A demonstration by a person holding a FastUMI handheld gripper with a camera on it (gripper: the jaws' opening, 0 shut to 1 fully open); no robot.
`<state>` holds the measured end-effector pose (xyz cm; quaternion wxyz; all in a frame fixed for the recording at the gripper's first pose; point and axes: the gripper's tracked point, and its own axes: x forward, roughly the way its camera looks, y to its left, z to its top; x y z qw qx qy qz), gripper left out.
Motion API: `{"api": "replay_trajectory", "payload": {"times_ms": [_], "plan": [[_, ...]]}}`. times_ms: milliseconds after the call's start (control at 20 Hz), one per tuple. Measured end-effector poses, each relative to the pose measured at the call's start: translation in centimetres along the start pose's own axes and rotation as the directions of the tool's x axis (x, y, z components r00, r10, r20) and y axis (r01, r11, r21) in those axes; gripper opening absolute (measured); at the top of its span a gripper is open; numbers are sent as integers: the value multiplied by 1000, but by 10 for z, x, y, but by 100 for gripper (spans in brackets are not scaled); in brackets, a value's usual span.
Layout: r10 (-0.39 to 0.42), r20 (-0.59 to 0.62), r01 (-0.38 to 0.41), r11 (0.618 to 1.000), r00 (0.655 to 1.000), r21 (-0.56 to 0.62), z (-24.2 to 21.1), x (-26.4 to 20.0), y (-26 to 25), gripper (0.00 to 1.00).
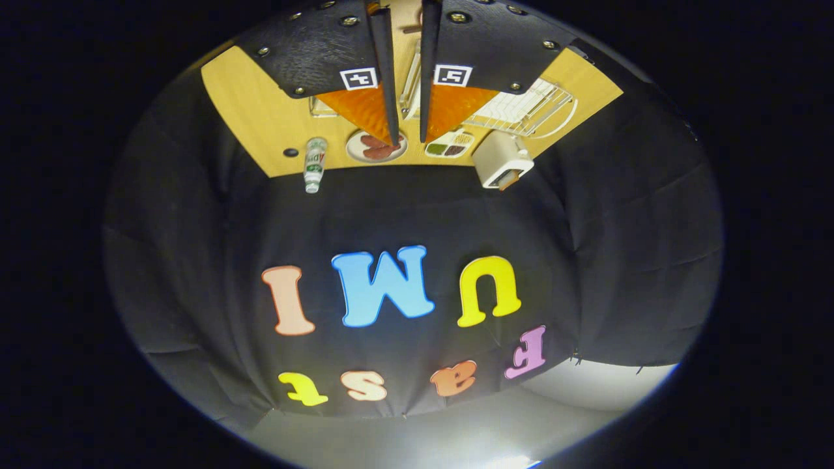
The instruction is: Take the plate from the dish rack, then take the spoon from the basket and place it into the plate.
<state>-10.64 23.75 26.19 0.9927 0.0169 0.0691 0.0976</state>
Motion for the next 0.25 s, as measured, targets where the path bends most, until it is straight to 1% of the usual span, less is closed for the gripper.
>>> {"api": "replay_trajectory", "payload": {"times_ms": [100, 250], "plan": [[-28, 60, 31, 999, 998, -41, 25, -1, -11, 17], [-48, 111, 53, 998, 993, -45, 47, -2, -20, 17]]}}
